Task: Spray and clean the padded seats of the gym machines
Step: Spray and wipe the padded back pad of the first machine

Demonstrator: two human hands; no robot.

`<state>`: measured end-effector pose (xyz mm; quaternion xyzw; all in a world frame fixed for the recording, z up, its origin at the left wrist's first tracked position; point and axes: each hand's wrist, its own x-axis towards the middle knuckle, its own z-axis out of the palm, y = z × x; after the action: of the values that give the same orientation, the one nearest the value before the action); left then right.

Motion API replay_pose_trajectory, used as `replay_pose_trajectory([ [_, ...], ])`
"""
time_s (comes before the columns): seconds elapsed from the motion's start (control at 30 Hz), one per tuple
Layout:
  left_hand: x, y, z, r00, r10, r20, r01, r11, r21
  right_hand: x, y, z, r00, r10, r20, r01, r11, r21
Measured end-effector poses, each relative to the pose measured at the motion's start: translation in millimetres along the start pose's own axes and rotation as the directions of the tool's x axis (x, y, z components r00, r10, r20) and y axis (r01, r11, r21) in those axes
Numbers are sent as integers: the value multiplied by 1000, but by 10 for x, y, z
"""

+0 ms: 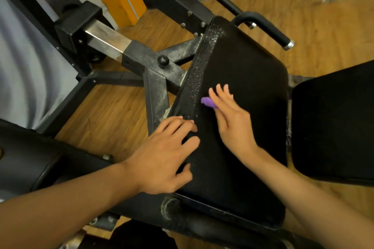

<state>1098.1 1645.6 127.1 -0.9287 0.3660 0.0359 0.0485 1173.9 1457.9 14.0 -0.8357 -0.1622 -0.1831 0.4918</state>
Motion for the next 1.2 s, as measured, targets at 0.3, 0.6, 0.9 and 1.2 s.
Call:
replay_pose_trajectory([
  [0.3,-7,-11,6,1000,22,1,-22,996,-83,1696,624,-86,966,224,-126,-227,974,-14],
  [0.6,26,-97,-19,998,41,45,-37,997,-72,2664,1129,-8,883,391,-258,-401,916,14],
  [0.9,3,-57,-19,998,23,51,-23,1000,-6,1311,423,76,981,141,-132,-159,977,-140],
  [1.2,21,11,-35,1000,8,22,-8,1000,1,3,-122,-75,996,24,87,-22,1000,-15],
])
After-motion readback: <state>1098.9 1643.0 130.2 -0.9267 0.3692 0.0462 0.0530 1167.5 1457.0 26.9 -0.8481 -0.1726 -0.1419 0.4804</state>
